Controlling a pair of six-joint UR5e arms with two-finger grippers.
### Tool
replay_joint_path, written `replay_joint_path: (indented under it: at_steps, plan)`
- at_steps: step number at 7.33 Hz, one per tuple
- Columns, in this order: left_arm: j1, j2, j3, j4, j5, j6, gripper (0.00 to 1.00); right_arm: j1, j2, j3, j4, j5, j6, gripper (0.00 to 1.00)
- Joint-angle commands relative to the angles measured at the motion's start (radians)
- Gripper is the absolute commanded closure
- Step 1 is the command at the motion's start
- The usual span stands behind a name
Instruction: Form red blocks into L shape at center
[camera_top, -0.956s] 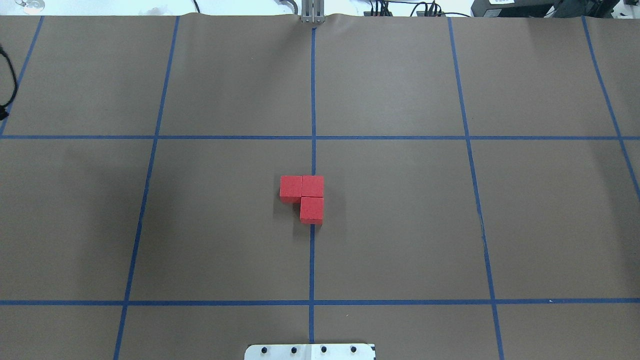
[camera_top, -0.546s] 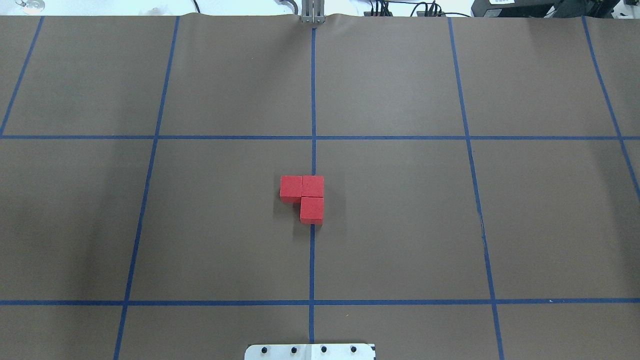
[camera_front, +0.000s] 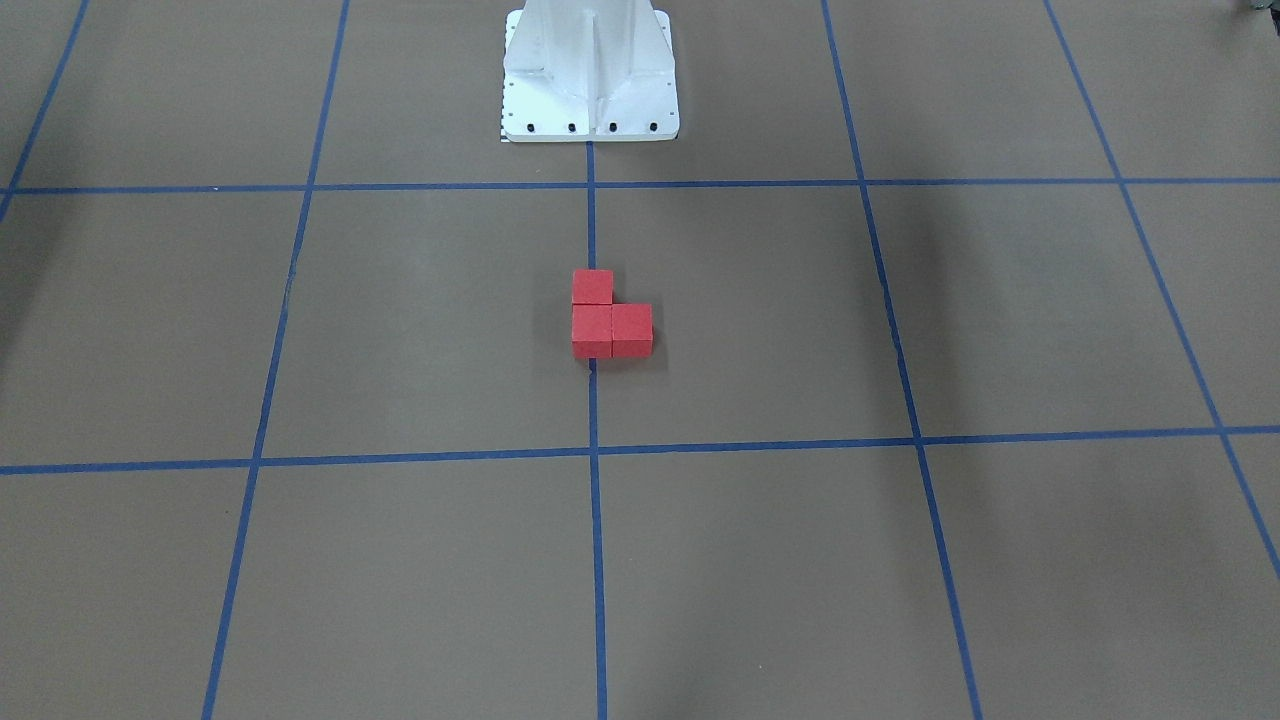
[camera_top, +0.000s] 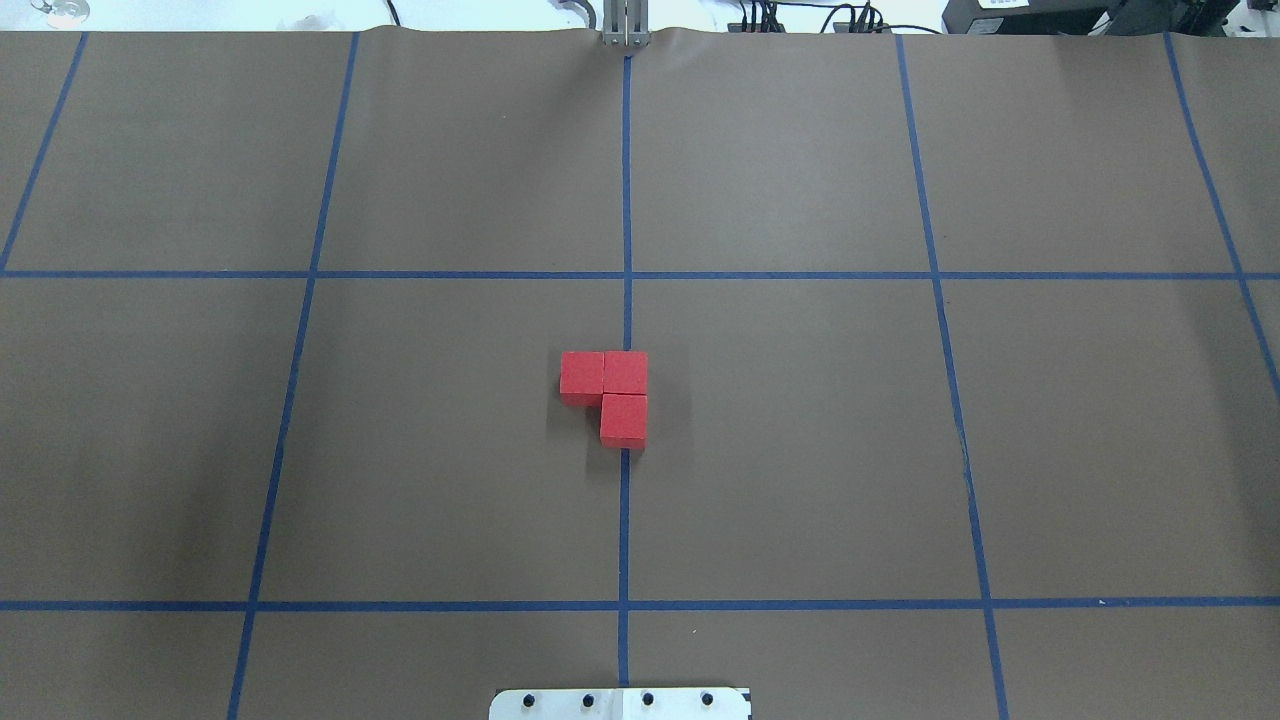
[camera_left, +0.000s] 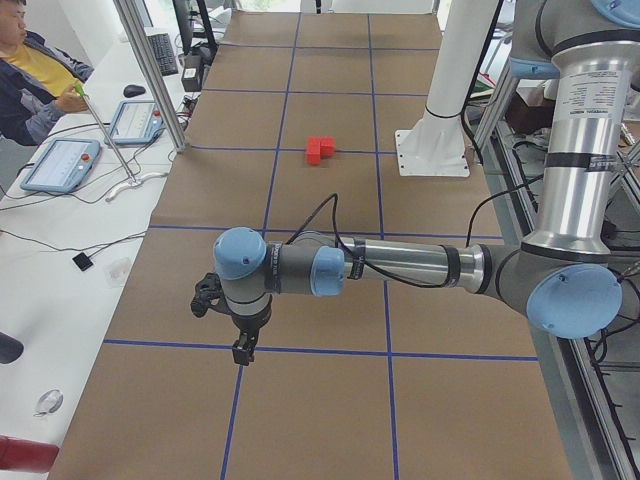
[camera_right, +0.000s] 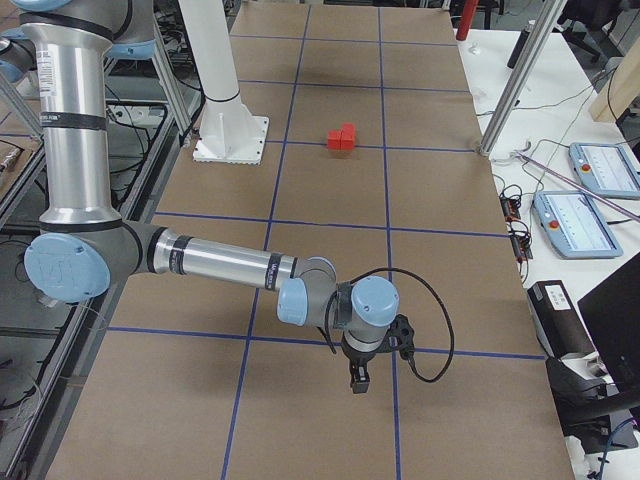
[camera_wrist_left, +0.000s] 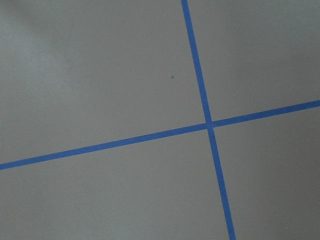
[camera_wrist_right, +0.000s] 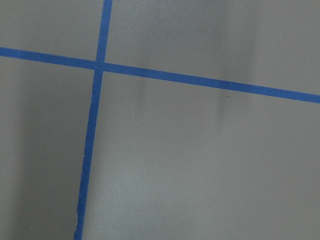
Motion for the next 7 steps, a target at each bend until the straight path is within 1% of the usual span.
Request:
replay_joint_path:
  at_steps: [1,2,4,6,7]
  plan:
    - [0.004,0.063,-0.064,0.013,-0.002,0.002,0.00,0.028,0.002,0.009,-0.003,0.007,0.000,0.00]
    - [0.005,0.063,-0.058,0.012,-0.002,0.004,0.00,0.045,0.005,0.015,-0.007,0.008,0.000,0.00]
    - [0.005,0.063,-0.060,0.010,-0.003,0.005,0.00,0.089,-0.013,0.067,-0.030,0.010,0.000,0.00]
    - [0.005,0.065,-0.058,0.008,-0.003,0.005,0.00,0.088,-0.013,0.185,-0.172,-0.002,0.002,0.00]
    - [0.005,0.065,-0.058,0.008,-0.003,0.005,0.00,0.086,-0.024,0.187,-0.173,-0.019,0.000,0.00]
